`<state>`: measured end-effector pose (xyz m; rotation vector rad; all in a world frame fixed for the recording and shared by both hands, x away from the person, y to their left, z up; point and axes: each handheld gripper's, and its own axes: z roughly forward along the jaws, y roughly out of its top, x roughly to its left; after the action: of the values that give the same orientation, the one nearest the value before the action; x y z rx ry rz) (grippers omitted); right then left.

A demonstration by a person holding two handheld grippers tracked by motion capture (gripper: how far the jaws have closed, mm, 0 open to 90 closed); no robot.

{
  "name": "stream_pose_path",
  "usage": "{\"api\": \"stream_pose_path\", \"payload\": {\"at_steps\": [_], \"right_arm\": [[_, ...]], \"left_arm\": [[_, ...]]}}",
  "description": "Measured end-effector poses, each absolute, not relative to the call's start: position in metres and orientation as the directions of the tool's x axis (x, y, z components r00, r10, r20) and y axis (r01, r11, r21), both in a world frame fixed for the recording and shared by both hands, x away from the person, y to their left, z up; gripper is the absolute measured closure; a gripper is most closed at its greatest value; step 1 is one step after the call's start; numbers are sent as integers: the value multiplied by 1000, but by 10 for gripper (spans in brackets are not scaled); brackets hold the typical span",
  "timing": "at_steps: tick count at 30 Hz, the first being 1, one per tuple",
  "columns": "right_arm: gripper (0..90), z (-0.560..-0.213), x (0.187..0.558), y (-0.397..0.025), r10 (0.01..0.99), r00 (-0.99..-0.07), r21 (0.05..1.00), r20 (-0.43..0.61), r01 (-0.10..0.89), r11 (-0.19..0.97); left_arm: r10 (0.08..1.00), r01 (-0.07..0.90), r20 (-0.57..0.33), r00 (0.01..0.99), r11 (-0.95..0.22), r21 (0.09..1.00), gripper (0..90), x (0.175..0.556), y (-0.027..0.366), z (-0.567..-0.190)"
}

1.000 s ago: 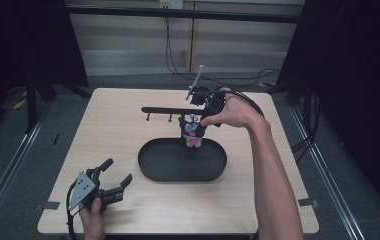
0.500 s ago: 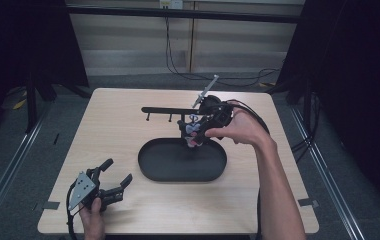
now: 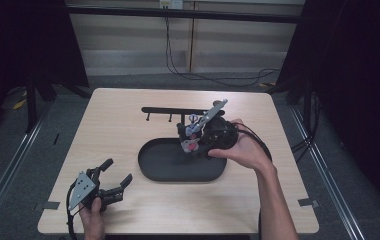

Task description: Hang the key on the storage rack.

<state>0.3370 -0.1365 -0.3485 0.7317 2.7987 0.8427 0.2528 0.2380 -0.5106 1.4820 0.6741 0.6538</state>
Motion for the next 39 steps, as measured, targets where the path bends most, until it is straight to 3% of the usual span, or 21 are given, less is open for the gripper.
{"api": "stream_pose_path", "payload": {"at_steps": [9,13,15,22,28,34,39], "right_arm": [[241,-376,305,-152,583,-812,723,30,420,548],[214,-397,296,-159,611,-790,754,57,435,492],[154,-405,288,-160,631,-775,752,33,436,495],[146,-434,263,-174,679,-730,833,79,422,357],[159,-461,245,-182,784,-619,899,-41,320,300],[160,-486,237,-186,835,-548,933,-51,272,236],[162,-504,223,-186,877,-479,982,-41,144,125]], "left_arm": [[748,17,-6,664,-8,1000,152,253,238,-511],[750,17,-5,661,-8,1000,152,253,238,-511],[750,18,-6,661,-8,1000,152,253,238,-511],[748,18,-5,663,-9,1000,152,253,238,-511],[748,18,-6,663,-9,1000,152,253,238,-511],[749,18,-5,663,-8,1000,152,253,238,-511],[750,17,-5,661,-8,1000,152,253,238,-511]]}}
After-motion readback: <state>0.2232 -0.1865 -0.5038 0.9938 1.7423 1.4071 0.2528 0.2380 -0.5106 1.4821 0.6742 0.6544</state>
